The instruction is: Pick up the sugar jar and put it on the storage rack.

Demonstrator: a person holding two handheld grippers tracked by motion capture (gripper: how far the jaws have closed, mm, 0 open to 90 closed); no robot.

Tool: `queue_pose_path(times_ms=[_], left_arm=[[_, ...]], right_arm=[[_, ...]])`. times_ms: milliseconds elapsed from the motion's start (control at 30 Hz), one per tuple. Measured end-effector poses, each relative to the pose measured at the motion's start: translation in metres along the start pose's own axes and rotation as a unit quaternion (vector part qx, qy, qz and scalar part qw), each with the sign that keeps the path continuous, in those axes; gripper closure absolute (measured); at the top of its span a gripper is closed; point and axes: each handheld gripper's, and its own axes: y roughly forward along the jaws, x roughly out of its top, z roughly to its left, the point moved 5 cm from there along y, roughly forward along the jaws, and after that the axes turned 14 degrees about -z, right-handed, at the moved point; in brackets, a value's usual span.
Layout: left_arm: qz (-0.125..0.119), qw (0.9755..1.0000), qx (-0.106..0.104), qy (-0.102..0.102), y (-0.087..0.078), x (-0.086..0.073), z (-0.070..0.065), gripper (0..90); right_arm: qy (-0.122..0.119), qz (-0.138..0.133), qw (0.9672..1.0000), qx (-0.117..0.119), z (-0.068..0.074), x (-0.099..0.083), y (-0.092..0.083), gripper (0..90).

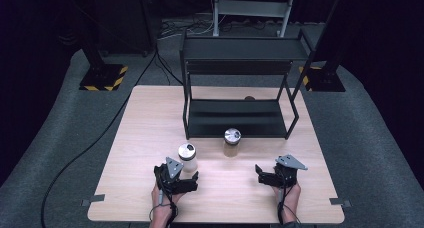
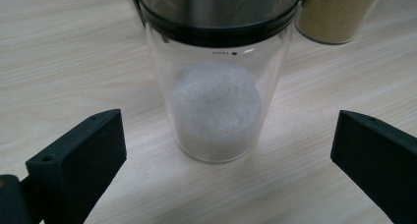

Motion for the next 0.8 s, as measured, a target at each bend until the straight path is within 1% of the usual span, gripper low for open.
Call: queue_pose_path(times_ms=[233,333,433,533,567,600,667,800], left_arm=[[0.003,1.0000,-0.003,0.007,0.012,0.005,-0.003,0.0],[0.002,1.0000,-0.004,0.002,0.016,0.006,-0.001,0.0],[0.006,1.0000,-0.006,-0.002,0.020,0.007,0.001,0.0],[0.008,1.0000,-0.001,-0.004,0.024,0.007,0.002,0.1],[0.008,0.9999,-0.004,-0.005,0.025,0.007,0.003,2.4],[0.006,1.0000,0.000,-0.006,0.025,0.006,0.003,5.5],[0.002,0.9999,-0.005,-0.010,0.026,0.005,0.007,10.1],[-0.004,0.9999,0.002,-0.016,0.028,0.001,0.009,15.9]], right_arm=[[0.001,0.001,1.0000,0.000,0.000,0.000,0.000,0.0],[0.000,0.002,1.0000,0.000,0.000,0.000,0.000,0.0],[0.000,0.003,1.0000,0.001,0.000,0.001,0.001,0.0],[0.000,0.003,1.0000,0.001,0.000,0.001,0.001,0.0],[0.000,0.003,1.0000,0.001,0.000,0.001,0.001,0.0],[0.000,0.003,1.0000,0.002,0.000,0.001,0.001,0.0],[0.000,0.004,1.0000,0.002,-0.001,0.001,0.001,0.0],[0.002,0.003,1.0000,0.001,-0.001,0.001,0.001,0.0]])
